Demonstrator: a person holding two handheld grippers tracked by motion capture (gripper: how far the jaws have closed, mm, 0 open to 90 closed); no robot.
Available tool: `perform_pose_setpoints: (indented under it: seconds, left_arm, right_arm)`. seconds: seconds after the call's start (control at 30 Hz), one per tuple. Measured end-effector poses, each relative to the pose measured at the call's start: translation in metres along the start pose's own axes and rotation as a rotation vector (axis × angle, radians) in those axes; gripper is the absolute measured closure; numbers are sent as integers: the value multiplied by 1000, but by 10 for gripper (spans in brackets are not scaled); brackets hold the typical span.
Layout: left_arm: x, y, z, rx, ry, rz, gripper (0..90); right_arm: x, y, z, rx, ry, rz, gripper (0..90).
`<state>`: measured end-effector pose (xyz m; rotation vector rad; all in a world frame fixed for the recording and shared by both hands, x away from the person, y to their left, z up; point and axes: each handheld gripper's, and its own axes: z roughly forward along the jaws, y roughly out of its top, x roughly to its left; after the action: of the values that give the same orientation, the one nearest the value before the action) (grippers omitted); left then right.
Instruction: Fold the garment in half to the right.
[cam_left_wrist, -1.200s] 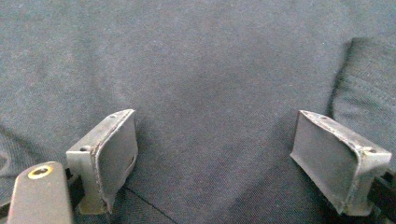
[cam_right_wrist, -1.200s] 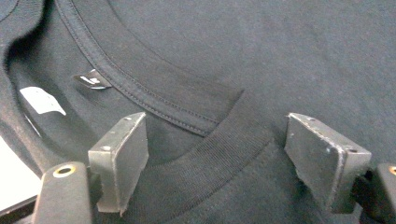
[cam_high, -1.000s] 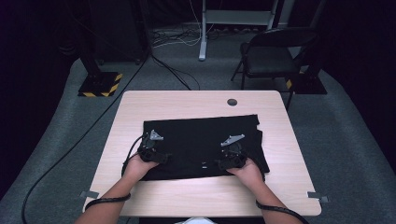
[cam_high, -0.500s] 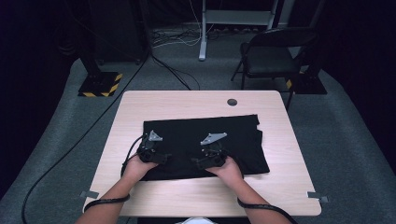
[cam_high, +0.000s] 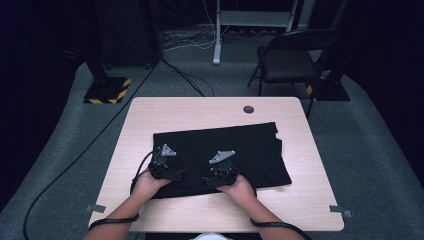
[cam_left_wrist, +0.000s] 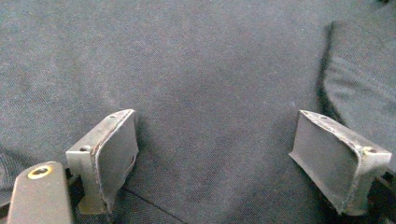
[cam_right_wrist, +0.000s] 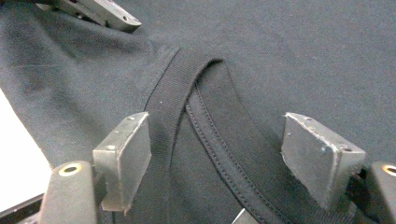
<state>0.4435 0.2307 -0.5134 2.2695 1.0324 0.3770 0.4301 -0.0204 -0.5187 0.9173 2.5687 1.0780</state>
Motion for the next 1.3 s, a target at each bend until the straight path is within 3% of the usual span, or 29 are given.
perform_pose_setpoints:
  seconds: [0.2,0.43,0.5,0.57,0.67,0.77,0.87,0.97,1.07,1.2,1.3]
  left_arm:
    - [-12,-1,-2,12,-6,9,146]
    - [-5,-2,2,-12,-15,28,88]
    - [-3,1,2,-1,-16,22,89]
    - [0,5,1,18,-16,20,119]
    - [12,15,-1,24,-24,5,147]
    - [29,23,-2,16,-41,-40,149]
    - [46,28,1,3,-4,-43,160]
    - [61,26,8,-15,12,-76,163]
    - [65,20,15,-15,17,-29,163]
    - [65,18,16,-32,14,-28,156]
    - [65,18,17,-43,17,-37,156]
  right_arm:
    - [-1,-12,-9,-19,2,-14,275]
    - [0,-15,-9,-63,-36,45,336]
    - [0,-14,-8,-72,-44,76,370]
    - [-2,-12,-9,-61,-50,72,405]
    - [-4,-10,-8,-48,-21,82,353]
    - [0,-11,-7,-51,-28,64,299]
    - [4,-12,-6,-54,-53,46,275]
    - [4,-11,-6,-57,-58,66,257]
    - [2,-8,-7,-55,-66,79,253]
    - [7,1,-12,-100,-68,63,292]
    - [16,11,-12,-112,-38,26,313]
